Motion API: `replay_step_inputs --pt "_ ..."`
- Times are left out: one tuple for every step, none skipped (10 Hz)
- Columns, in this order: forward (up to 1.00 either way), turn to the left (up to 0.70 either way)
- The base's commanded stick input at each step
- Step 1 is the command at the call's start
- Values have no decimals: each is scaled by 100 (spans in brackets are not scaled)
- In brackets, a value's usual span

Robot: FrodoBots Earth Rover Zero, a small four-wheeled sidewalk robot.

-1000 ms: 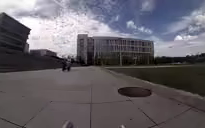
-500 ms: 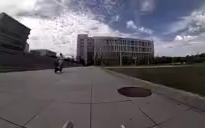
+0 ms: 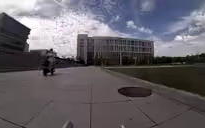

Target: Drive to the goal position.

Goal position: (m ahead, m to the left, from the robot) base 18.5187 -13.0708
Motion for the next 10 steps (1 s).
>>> replay_step_inputs --pt "5 0" --pt "5 0" --pt "5 0" --pt "5 0" --pt "5 0" --pt "5 0" --pt "5 0" --pt "5 0" --pt "5 0" --pt "6 0"
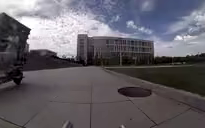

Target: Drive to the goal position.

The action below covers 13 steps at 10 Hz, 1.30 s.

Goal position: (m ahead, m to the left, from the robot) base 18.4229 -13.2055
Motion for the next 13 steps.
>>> replay_step_inputs --pt "5 0" --pt "5 0" --pt "5 0" --pt "5 0" --pt "5 0" --pt "5 0" --pt "5 0" --pt "5 0" --pt "5 0" --pt "5 0" --pt "5 0" --pt "5 0" --pt "5 0"
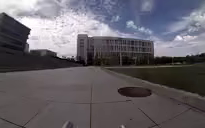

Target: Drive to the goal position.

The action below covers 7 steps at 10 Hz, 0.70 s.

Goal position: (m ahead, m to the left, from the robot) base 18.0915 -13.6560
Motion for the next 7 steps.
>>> replay_step_inputs --pt "5 0" --pt "5 0" --pt "5 0" --pt "5 0" --pt "5 0" --pt "5 0" --pt "5 0"
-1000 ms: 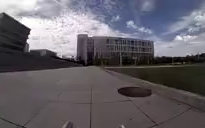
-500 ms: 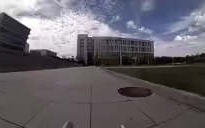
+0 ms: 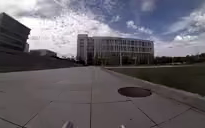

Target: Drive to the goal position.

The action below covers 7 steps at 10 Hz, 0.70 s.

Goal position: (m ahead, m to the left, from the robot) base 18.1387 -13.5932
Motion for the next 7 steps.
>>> replay_step_inputs --pt "5 0" --pt "5 0" --pt "5 0" --pt "5 0" --pt "5 0" --pt "5 0" --pt "5 0"
